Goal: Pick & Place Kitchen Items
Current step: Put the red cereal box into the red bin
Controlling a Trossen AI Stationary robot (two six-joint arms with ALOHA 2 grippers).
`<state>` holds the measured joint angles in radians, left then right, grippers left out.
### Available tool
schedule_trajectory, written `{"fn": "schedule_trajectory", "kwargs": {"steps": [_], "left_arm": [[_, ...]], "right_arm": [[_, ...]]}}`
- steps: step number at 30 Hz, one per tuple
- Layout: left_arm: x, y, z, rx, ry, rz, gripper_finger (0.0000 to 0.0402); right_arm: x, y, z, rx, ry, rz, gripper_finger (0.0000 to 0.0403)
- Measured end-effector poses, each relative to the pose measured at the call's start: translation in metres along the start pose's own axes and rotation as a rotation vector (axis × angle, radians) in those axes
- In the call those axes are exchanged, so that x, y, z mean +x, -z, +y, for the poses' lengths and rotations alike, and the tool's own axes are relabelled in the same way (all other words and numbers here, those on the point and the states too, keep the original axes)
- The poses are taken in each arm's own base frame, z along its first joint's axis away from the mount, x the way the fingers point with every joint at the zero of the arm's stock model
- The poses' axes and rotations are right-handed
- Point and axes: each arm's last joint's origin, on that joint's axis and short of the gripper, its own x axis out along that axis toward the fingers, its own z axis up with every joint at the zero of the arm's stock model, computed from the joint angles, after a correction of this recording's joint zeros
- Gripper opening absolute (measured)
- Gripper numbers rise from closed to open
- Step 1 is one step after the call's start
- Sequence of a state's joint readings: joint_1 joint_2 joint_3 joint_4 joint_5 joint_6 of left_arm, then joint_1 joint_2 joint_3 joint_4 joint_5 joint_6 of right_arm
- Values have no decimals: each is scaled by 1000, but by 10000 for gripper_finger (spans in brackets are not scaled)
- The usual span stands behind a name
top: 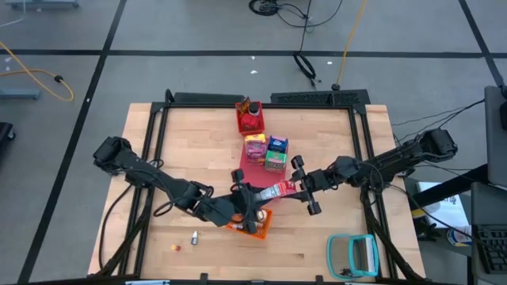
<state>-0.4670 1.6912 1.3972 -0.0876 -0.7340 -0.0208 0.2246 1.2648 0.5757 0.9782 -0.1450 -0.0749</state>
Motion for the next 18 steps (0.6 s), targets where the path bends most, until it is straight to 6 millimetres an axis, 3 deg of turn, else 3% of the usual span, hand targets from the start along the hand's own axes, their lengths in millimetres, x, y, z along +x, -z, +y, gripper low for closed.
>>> {"fn": "schedule_trajectory", "kwargs": {"steps": [10,18], "left_arm": [[-30,0,11,-27,-19,94,129],[-34,14,12,-109,-46,212,129]], "right_arm": [[-4,15,-13,60,84,149,104],[-8,28,-23,74,249,283,104]]}}
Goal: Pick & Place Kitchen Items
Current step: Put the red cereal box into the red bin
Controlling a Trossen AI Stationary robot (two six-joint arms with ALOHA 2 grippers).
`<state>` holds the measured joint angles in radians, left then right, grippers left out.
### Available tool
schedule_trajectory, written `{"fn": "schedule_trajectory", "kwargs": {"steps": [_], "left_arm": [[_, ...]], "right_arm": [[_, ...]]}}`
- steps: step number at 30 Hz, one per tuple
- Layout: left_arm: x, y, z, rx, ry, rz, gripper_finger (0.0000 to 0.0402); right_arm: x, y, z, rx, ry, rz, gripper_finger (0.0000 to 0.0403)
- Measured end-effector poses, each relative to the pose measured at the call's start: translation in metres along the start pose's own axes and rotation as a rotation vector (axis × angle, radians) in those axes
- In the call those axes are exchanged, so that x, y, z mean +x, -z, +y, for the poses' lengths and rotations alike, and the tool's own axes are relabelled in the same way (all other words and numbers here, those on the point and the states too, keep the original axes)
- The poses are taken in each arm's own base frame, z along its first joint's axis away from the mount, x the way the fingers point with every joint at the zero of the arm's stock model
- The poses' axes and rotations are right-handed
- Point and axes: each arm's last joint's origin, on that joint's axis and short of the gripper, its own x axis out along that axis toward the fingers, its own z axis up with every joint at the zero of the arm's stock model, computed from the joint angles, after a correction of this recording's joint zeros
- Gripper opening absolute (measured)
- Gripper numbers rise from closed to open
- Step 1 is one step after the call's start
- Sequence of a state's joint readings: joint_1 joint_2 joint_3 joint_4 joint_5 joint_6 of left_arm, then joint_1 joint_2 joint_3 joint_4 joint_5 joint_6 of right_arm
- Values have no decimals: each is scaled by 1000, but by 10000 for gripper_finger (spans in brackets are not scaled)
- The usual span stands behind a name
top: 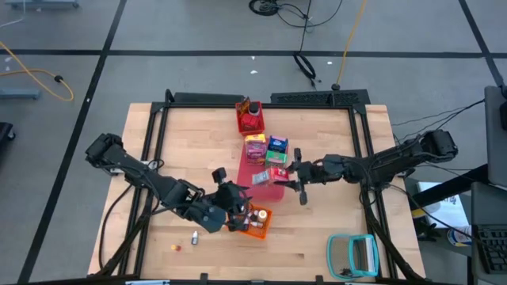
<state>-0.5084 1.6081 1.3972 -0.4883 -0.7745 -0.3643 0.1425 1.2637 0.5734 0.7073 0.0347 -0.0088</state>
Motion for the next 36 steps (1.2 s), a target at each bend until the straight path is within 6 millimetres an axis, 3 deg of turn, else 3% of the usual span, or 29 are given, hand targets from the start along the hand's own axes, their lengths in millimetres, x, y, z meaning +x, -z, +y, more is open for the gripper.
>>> {"fn": "schedule_trajectory", "kwargs": {"steps": [13,23,36], "left_arm": [[0,7,2,-36,-17,54,129],[-3,14,2,-54,-20,110,129],[-8,17,-2,-61,-12,119,129]], "right_arm": [[6,0,-7,-14,91,194,104],[20,27,-10,-29,142,325,104],[37,45,-17,-60,163,493,104]]}}
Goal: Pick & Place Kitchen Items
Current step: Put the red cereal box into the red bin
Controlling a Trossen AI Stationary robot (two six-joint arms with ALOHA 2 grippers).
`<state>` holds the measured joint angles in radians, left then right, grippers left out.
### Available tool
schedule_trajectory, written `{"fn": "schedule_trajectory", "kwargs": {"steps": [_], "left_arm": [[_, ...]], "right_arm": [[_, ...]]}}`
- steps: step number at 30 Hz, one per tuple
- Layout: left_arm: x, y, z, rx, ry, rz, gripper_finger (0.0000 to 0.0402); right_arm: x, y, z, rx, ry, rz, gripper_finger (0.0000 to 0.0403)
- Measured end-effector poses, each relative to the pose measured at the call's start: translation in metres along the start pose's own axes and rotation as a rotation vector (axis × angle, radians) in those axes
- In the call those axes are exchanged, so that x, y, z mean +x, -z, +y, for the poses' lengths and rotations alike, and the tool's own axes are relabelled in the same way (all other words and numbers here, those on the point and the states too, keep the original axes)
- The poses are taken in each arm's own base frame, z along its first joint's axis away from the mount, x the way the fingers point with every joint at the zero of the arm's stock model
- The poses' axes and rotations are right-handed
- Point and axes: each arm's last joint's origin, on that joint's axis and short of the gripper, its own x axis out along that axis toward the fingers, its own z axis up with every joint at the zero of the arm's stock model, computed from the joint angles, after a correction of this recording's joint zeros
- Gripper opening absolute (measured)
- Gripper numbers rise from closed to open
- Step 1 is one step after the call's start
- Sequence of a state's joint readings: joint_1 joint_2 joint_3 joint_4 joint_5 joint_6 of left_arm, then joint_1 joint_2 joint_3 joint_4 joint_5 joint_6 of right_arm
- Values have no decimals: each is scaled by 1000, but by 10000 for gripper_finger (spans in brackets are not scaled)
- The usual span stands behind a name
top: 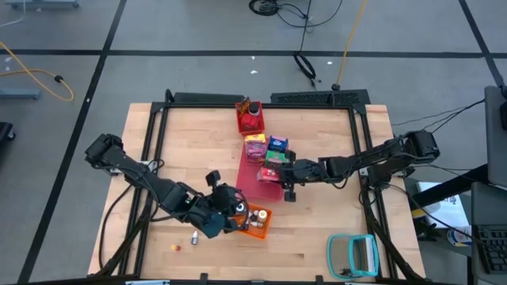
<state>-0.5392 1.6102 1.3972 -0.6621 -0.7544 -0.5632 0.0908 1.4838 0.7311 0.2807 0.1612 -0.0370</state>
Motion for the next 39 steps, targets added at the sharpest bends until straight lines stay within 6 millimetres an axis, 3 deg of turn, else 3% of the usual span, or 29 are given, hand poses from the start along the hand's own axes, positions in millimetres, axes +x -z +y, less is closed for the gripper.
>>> {"fn": "schedule_trajectory", "kwargs": {"steps": [11,26,39], "left_arm": [[0,0,0,3,-1,1,129],[0,0,0,4,-1,1,129],[0,0,0,1,0,1,129]], "right_arm": [[0,1,-1,-19,47,12,153],[0,2,0,-9,38,18,170],[-7,-2,10,-90,87,-2,248]]}}
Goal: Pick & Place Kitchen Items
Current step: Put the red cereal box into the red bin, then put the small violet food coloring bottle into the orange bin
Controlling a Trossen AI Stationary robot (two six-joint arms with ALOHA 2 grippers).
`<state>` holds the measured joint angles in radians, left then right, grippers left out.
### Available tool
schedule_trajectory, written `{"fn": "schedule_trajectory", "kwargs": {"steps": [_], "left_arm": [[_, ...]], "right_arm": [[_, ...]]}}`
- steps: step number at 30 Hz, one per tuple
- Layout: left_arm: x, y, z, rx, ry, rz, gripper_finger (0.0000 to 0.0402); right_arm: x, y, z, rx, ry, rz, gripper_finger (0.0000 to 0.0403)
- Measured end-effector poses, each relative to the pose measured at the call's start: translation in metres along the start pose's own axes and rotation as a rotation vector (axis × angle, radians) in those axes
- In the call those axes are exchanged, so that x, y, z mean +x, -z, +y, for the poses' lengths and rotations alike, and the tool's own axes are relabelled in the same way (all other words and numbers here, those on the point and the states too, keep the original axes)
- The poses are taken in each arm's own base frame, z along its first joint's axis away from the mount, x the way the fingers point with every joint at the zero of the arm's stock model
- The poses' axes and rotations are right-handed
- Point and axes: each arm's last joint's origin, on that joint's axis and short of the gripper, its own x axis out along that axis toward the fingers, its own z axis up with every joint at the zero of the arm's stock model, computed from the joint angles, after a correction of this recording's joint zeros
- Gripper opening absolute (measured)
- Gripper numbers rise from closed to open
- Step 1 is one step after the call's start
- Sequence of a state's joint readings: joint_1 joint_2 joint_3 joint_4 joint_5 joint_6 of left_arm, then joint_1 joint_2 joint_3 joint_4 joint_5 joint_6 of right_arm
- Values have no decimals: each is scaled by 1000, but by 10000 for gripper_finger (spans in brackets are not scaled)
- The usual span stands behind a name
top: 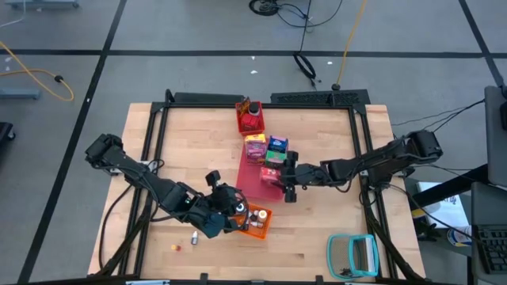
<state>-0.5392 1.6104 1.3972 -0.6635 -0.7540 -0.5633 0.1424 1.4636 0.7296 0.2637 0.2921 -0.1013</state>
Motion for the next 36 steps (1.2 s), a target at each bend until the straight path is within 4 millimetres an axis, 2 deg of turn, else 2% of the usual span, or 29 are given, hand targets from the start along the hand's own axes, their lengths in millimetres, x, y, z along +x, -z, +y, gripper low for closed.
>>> {"fn": "schedule_trajectory", "kwargs": {"steps": [3,8,16,24,31,36], "left_arm": [[0,1,0,-1,-4,6,129],[-1,7,3,-66,-32,49,129],[-17,31,-2,-329,3,282,129],[-37,54,-23,-599,26,460,129],[-30,84,-50,-774,-44,733,129],[-18,100,-60,-830,-122,865,129]], "right_arm": [[-7,-6,-4,-19,69,-29,251],[-31,-23,-8,-32,100,-122,247],[-63,-38,-7,-44,73,-223,243],[-66,-39,-7,-47,70,-227,242],[-66,-38,-6,-52,68,-219,242],[-66,-38,-6,-55,68,-217,242]]}}
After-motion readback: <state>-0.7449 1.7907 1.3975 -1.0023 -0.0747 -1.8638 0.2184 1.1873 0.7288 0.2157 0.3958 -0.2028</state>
